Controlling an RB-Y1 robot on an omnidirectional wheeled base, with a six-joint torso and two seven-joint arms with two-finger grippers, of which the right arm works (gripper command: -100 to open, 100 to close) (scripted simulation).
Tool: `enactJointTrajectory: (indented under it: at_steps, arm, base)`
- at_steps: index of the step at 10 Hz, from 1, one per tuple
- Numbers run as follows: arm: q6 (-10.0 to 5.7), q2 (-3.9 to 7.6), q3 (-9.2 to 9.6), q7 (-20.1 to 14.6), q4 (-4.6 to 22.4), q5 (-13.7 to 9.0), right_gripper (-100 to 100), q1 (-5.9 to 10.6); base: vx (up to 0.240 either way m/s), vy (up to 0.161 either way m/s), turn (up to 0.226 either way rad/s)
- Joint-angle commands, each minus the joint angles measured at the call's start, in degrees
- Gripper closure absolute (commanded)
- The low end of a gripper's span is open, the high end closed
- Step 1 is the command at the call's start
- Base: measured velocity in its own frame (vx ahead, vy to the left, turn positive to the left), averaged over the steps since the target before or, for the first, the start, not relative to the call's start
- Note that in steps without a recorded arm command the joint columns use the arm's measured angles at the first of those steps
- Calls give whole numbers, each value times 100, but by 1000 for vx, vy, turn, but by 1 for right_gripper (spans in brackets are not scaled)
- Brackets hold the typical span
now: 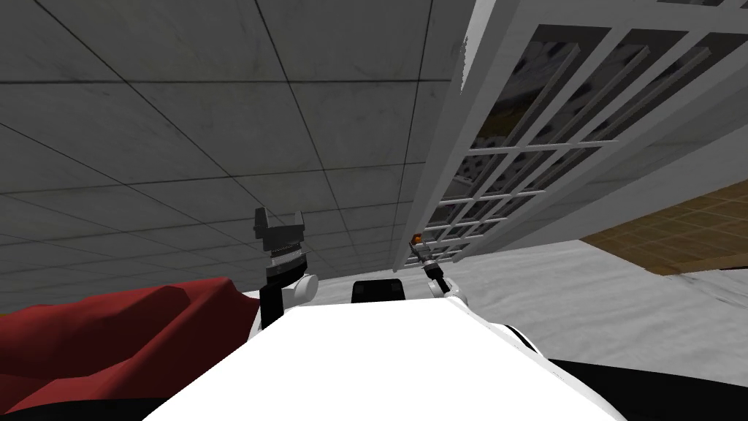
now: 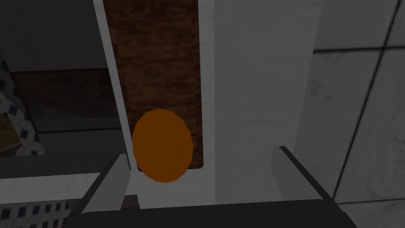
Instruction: Pull the door open
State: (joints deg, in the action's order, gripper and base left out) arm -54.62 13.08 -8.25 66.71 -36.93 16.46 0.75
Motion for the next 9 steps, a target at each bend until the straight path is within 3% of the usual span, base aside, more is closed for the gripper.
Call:
enactJointTrajectory:
  at_steps: [1, 2, 3, 4, 9]
  arm:
    - [-62, 38, -41, 59, 189, -110, -100, 84]
    - [-63, 70, -73, 105, 238, -232, -100, 91]
    - [-88, 37, -29, 76, 262, -146, -100, 55]
    - [-88, 37, -29, 76, 262, -146, 100, 55]
    - [-88, 37, -29, 76, 262, -146, 100, 55]
  base:
    - [57, -18, 62]
    - [69, -42, 175]
    - [16, -20, 37]
    - [-16, 5, -49]
    - [0, -5, -8]
